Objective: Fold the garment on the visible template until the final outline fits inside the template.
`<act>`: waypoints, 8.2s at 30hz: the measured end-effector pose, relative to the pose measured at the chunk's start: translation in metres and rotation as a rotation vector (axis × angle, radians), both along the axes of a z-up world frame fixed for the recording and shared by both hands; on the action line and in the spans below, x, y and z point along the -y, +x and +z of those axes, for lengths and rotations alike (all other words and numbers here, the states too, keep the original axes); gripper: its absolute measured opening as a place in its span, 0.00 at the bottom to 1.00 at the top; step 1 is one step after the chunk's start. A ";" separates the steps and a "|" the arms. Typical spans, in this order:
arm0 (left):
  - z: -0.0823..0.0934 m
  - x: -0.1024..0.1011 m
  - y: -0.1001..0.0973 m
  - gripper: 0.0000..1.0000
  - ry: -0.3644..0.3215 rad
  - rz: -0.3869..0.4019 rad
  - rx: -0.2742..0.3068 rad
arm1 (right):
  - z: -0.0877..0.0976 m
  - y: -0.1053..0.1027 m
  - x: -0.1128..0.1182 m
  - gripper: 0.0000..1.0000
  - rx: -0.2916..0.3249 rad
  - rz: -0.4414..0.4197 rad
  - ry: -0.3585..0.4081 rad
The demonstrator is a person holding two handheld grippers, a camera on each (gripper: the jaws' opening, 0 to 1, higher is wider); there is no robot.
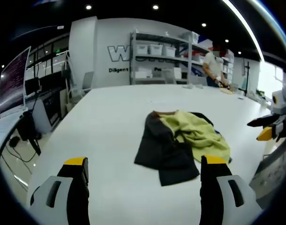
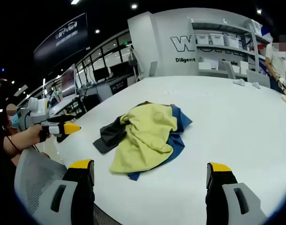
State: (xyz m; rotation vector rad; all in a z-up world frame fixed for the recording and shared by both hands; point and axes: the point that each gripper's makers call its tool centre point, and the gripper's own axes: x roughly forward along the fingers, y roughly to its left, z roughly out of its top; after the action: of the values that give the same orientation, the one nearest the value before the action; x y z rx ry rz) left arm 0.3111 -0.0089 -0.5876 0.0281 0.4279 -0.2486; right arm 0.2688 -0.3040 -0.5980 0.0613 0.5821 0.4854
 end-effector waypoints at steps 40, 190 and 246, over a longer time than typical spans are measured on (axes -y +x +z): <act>0.003 -0.011 0.004 0.89 -0.048 0.028 -0.017 | 0.018 0.010 0.003 0.98 0.010 -0.042 0.125; -0.054 0.013 0.167 0.00 0.173 -0.117 -0.174 | -0.036 0.212 0.017 0.00 -0.025 0.002 -0.285; -0.070 -0.035 0.274 0.00 0.381 -0.143 -0.239 | -0.056 0.330 0.023 0.00 -0.137 -0.137 -0.194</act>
State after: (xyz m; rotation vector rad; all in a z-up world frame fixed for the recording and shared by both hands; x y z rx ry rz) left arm 0.5851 0.0257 -0.6572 0.4066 0.7081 -0.3093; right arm 0.5989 -0.3271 -0.6538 -0.0509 0.7515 0.2909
